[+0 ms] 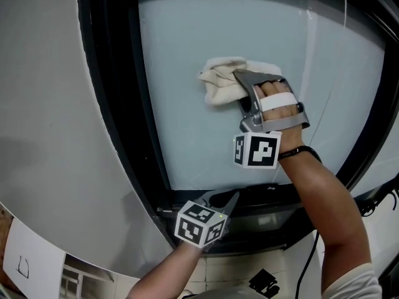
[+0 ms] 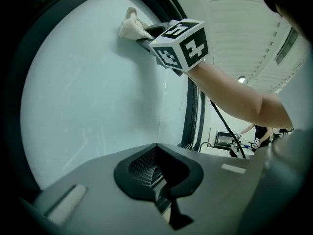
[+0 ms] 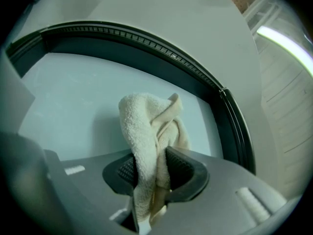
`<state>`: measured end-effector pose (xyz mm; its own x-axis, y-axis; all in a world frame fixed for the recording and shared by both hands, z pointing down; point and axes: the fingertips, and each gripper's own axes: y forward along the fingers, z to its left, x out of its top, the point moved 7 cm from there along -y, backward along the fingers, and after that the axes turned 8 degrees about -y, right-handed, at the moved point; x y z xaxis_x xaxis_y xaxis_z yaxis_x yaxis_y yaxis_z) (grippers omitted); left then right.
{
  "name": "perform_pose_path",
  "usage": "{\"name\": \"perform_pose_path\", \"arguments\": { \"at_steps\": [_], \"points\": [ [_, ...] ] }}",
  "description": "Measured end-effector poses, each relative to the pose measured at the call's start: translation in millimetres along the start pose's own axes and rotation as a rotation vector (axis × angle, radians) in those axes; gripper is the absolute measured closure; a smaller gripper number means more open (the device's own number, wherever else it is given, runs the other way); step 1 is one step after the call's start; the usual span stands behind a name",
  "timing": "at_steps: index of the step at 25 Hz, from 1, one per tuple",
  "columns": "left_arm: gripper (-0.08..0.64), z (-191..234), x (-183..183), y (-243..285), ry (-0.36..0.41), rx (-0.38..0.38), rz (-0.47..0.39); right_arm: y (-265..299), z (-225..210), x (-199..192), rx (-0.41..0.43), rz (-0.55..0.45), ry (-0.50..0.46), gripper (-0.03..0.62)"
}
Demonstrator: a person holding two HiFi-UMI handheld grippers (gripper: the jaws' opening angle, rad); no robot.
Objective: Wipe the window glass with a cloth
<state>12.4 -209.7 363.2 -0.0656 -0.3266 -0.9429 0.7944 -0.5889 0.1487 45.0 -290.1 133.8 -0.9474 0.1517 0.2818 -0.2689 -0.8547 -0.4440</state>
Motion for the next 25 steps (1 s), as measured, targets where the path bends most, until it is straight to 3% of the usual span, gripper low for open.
{"name": "perform_pose_path", "arguments": {
  "at_steps": [25],
  "points": [
    [0.543, 5.3, -25.3, 6.6, -0.022, -0.005, 0.036, -26.4, 46.6, 11.0, 0.046, -0.03, 0.036, 0.479]
  ]
}}
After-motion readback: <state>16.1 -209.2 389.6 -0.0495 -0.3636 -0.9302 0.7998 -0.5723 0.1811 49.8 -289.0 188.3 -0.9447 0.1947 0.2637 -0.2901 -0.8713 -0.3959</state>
